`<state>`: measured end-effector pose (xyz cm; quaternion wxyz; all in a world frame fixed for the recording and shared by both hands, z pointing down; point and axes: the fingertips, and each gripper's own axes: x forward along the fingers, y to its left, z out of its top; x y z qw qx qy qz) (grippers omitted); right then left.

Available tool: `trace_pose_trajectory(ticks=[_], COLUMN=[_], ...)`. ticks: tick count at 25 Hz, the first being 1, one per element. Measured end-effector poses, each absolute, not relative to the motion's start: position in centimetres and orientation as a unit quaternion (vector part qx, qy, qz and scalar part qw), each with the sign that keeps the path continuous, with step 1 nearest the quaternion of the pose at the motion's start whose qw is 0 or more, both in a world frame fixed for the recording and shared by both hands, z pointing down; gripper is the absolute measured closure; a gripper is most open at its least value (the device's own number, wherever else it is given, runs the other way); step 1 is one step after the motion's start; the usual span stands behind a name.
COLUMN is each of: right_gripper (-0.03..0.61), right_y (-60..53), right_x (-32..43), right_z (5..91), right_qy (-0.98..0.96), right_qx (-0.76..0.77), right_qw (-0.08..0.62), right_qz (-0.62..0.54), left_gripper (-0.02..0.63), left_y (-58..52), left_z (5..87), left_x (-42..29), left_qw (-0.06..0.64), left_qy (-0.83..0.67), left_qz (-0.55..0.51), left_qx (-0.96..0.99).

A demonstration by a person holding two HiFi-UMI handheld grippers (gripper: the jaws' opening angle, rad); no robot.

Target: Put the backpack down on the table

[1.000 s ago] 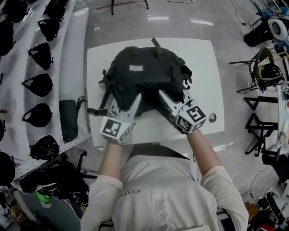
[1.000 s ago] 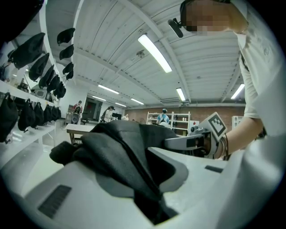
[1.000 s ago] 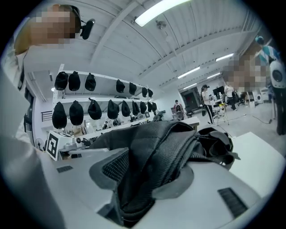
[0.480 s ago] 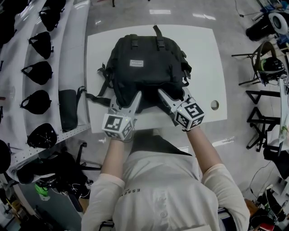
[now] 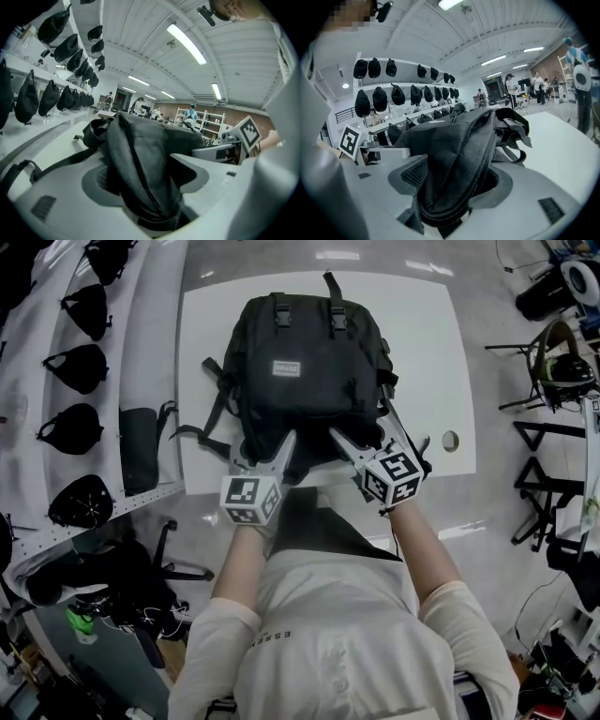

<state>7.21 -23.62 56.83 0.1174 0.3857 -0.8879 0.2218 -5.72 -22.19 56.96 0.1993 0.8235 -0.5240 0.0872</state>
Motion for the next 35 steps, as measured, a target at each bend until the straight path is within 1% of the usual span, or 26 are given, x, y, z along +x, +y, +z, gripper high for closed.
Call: trace_pose_trajectory(ticks=[8, 18, 24, 28, 30, 33, 35], right_gripper=[0.302, 0.302, 0.302, 0.302, 0.302, 0.304, 0.312], right_y=[-21.0, -19.0, -18.0, -17.1, -16.8, -16.3, -15.9], right_x=[8.1, 9.1, 10.2, 10.9, 10.6, 9.8, 9.4], right_z=[59.0, 59.2, 58.0, 56.6, 55.4, 53.1, 51.5], right_qy=[-0.878, -0.873, -0.855, -0.852, -0.858, -0.873, -0.880], right_qx=[0.411, 0.430, 0.470, 0.481, 0.475, 0.460, 0.451], right_qw=[0.117, 0.128, 0.152, 0.148, 0.146, 0.133, 0.118], right_qz=[0.214, 0.190, 0.160, 0.146, 0.126, 0.099, 0.090], left_gripper=[0.285, 0.285, 0.285, 0.285, 0.287, 0.292, 0.318], left_y=[-20.5, -17.8, -16.1, -15.3, -15.0, -14.4, -13.9], left_z=[58.1, 58.6, 57.0, 55.7, 54.7, 52.2, 50.3], left_x=[-6.6, -7.2, -7.4, -7.2, -6.6, -5.4, -4.7], left_qw=[0.168, 0.172, 0.157, 0.148, 0.136, 0.101, 0.078], left_qy=[-0.564, -0.577, -0.584, -0.573, -0.562, -0.542, -0.530], left_qz=[0.091, 0.107, 0.114, 0.123, 0.123, 0.114, 0.111], left_qx=[0.803, 0.792, 0.788, 0.797, 0.807, 0.827, 0.837])
